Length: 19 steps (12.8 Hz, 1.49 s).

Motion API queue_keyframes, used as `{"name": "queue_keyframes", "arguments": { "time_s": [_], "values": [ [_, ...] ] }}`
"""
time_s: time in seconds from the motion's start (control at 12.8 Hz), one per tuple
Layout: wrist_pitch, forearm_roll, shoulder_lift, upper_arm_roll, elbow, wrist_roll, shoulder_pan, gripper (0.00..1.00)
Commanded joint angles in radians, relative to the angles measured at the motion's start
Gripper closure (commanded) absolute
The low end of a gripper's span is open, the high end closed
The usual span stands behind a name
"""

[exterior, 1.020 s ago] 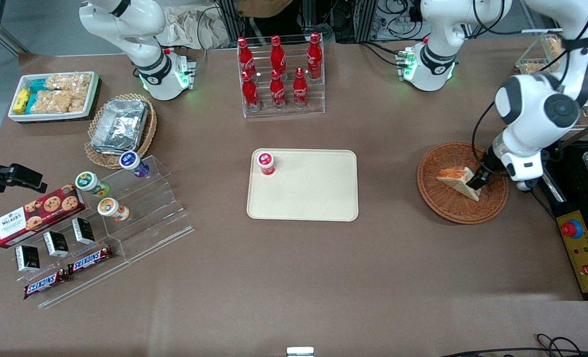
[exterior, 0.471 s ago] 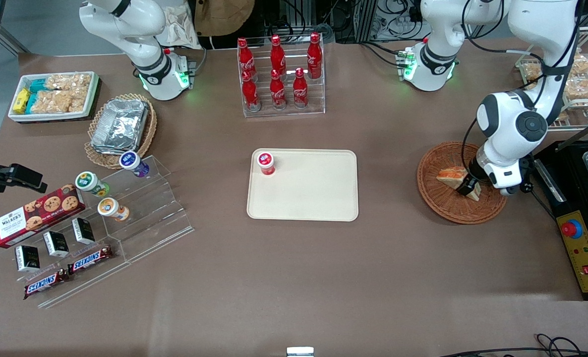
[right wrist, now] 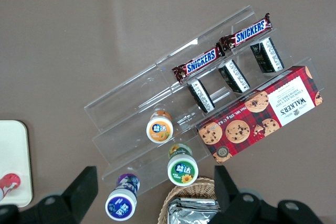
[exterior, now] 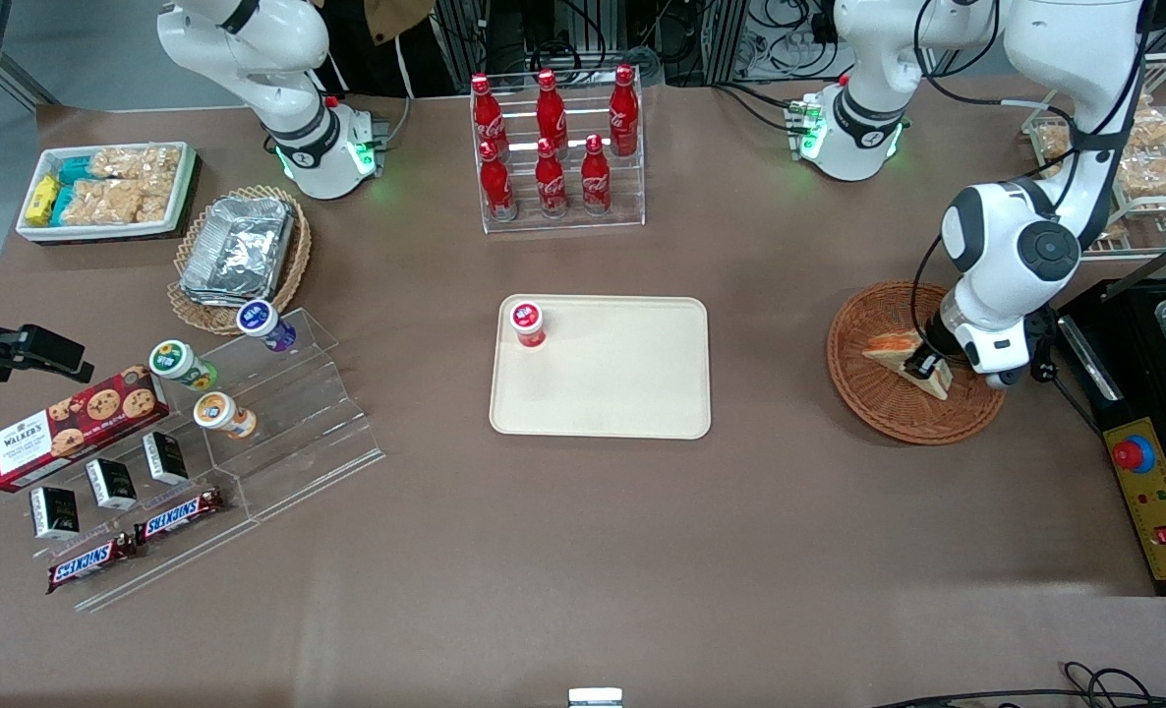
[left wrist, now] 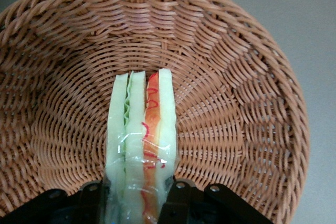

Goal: Place sandwich from basket to tray
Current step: 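Close the left gripper on the wrapped sandwich's edge, then lift the sandwich up out of the basket with the left gripper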

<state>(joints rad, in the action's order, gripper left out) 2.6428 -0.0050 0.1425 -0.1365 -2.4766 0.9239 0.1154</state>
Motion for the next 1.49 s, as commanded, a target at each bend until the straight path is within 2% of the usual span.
{"name": "queue_keyframes", "arguments": {
  "time_s": [0.0,0.24,0.47,0.63,0.86,1.18,1.41],
  "values": [
    [-0.116,0.008,-0.096,0.011,0.023,-0.029,0.007,1.0],
    [-0.42,0.008,-0.194,0.012,0.175,-0.205,0.004,1.0],
    [-0.842,0.007,-0.184,0.014,0.501,-0.315,0.003,1.0],
    [-1.005,-0.006,-0.178,0.037,0.664,-0.376,0.009,1.0],
    [-1.046,0.003,-0.178,0.178,0.741,-0.398,0.007,1.0],
    [-1.041,0.002,-0.169,0.397,0.748,-0.392,0.006,1.0],
    [-0.959,0.008,-0.06,0.533,0.742,-0.317,0.012,1.0]
  ]
}}
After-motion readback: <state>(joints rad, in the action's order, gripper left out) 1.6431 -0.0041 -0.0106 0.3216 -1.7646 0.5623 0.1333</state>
